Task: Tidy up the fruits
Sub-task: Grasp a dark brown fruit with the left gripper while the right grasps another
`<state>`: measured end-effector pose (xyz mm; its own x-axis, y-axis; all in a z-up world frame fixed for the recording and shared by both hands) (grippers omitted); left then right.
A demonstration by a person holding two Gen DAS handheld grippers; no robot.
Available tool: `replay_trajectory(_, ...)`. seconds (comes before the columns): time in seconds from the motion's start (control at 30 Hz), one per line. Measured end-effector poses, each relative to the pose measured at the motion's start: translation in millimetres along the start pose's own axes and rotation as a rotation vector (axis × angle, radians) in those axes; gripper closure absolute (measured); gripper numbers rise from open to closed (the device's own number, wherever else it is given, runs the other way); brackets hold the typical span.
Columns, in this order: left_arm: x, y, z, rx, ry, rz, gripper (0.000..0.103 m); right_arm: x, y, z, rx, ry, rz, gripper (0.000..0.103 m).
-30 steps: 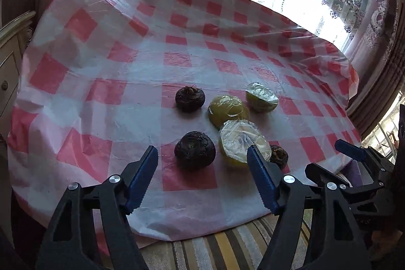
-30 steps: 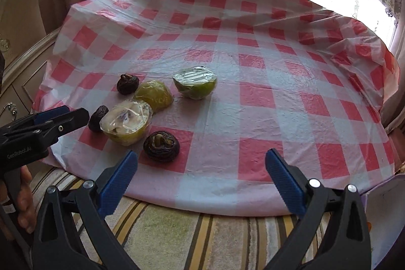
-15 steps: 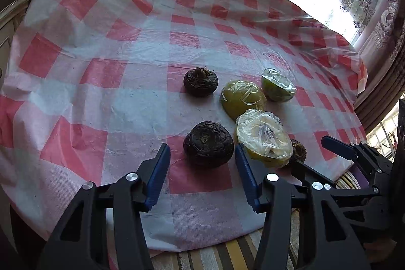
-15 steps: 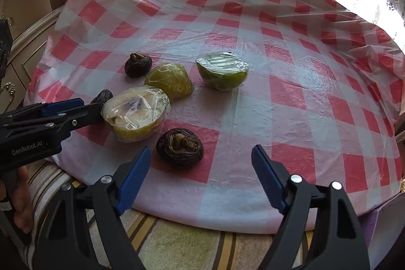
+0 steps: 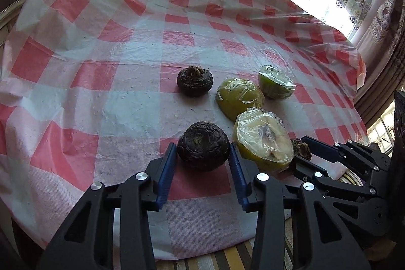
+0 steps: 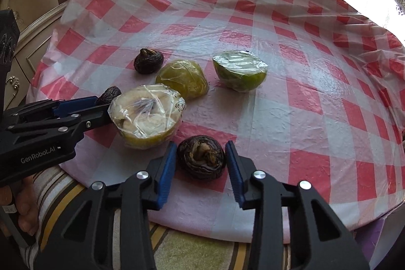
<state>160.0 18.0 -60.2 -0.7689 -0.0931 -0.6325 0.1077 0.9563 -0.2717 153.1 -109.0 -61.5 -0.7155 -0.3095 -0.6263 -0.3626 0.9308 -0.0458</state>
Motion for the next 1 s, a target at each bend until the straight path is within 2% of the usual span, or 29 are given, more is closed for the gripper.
replay_trajectory(0.73, -1.8, -3.5, -13.7, -0.066, -0.065, 0.038, 0.064, 2.5, -11.2, -15.5, 0.012, -0.065, 0.04, 0.064)
replay_trajectory(1.0, -8.6, -10.5, -26.5, -0.113, -0.105, 0.08, 0.064, 2.8, -17.4, -22.5, 0.002, -0.087, 0.069, 0.064)
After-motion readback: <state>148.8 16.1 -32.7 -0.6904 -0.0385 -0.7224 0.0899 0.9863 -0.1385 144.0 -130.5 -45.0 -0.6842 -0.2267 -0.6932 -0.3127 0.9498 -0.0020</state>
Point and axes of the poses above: each gripper's, at about its wrist camera, not at the fingertips, and z roughly the way its jaws point, y to its left, x to its underside, the point moved 9 cm from there along z, roughly the way its jaws point, and after that the axes turned 1 degree about x, right-handed, at the moved point
